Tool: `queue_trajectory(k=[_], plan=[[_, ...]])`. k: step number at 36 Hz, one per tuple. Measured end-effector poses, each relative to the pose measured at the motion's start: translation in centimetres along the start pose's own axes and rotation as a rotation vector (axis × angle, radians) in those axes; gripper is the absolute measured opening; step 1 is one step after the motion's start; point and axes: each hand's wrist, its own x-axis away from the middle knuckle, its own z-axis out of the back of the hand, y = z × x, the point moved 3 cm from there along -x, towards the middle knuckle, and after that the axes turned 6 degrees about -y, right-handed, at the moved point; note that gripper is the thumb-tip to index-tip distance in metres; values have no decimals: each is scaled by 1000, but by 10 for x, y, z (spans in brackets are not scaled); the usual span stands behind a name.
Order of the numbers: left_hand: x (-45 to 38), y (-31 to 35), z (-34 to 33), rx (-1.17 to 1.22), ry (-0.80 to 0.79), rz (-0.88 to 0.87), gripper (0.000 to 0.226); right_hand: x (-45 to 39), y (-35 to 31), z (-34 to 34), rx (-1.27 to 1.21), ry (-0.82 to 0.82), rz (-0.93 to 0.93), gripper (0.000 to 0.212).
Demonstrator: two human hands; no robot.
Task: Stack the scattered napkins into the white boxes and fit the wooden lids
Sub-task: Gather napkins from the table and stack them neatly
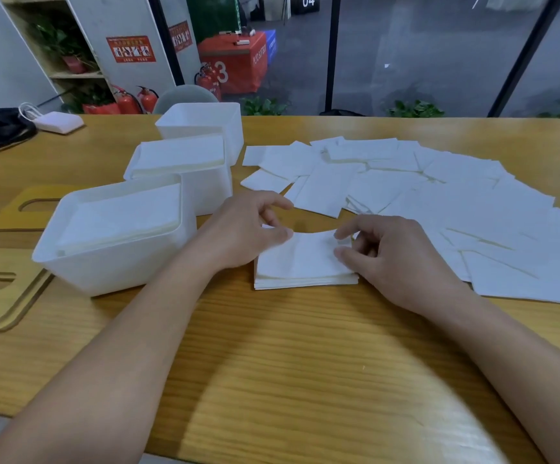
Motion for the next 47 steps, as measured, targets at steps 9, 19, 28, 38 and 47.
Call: queue_trajectory(k=[9, 19, 28, 38, 47], plan=[[2, 7, -1, -83, 69, -28, 10, -9, -4, 0, 296, 129, 109, 31], [0, 6, -12, -91, 36, -64, 7, -19, -1, -18, 597, -145, 43, 82], [0, 7, -14, -68, 66, -44, 15, -21, 1, -18, 603, -134, 73, 80], [4, 22, -8, 196, 134, -94, 39, 0, -28, -11, 203, 2, 261, 41], [8, 22, 1, 301, 214, -212, 22, 3, -26, 1, 9, 146, 209, 24]])
